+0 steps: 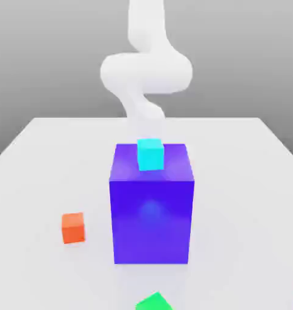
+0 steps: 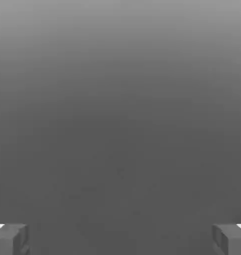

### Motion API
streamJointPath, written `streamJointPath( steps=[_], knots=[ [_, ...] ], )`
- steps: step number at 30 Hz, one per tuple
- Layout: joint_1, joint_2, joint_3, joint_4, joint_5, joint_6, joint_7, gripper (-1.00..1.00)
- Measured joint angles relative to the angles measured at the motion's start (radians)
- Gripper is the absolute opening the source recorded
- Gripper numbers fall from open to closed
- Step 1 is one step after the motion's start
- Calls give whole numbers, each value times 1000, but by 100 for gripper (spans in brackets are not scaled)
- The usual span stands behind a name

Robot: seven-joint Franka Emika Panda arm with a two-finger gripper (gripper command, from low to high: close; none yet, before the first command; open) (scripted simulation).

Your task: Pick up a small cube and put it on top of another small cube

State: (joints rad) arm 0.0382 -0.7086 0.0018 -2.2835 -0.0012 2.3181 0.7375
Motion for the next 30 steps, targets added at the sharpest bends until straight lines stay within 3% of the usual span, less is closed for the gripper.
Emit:
streamJointPath(
  steps=[18, 30],
  knots=[
    [225, 659, 72, 119, -6, 130, -452, 0],
    [329, 1098, 152, 199, -105, 214, -687, 0]
  ],
)
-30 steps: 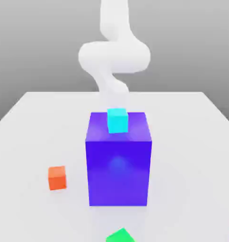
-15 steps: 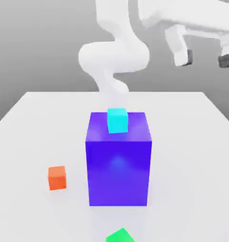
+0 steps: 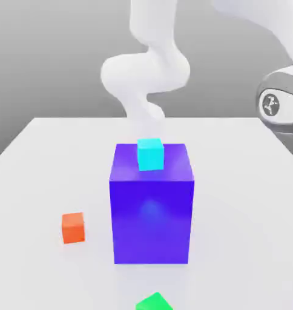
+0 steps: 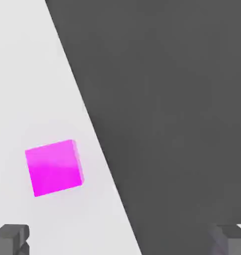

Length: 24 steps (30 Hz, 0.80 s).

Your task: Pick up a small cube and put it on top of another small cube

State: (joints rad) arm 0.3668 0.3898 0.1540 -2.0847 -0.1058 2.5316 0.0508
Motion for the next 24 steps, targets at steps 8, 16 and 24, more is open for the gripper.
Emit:
streamJointPath(
  steps=[8, 16, 24],
  knots=[
    [51, 241, -16, 53, -68, 121, -25, -100],
    [43, 185, -5, 39, -53, 78, -36, -100],
    [-107, -41, -122, -126, 68, 23, 74, -100]
  ],
)
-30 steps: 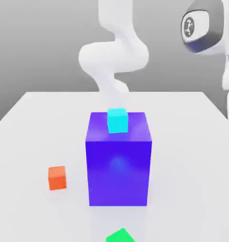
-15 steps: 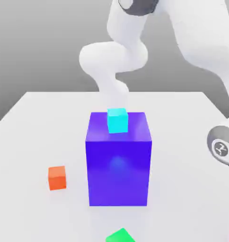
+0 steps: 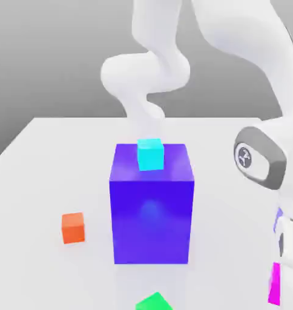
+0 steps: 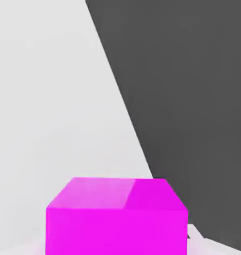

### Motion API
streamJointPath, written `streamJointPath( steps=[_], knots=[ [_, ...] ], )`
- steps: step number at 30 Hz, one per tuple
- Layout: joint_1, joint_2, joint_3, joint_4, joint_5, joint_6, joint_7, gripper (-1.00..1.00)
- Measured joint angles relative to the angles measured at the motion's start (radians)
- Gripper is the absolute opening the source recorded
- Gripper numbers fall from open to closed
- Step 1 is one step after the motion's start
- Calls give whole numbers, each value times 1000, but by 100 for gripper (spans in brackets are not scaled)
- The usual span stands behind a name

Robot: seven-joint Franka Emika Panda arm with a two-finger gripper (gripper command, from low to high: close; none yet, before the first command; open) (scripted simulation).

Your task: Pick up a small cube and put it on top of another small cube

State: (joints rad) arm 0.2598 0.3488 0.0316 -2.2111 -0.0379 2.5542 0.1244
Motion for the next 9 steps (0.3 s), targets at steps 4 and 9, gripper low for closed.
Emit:
streamJointPath(
  steps=[4, 9],
  knots=[
    [-90, -28, -87, -76, 69, 50, 73, -100],
    [-123, 26, -112, -87, 104, 115, 88, 100]
  ],
)
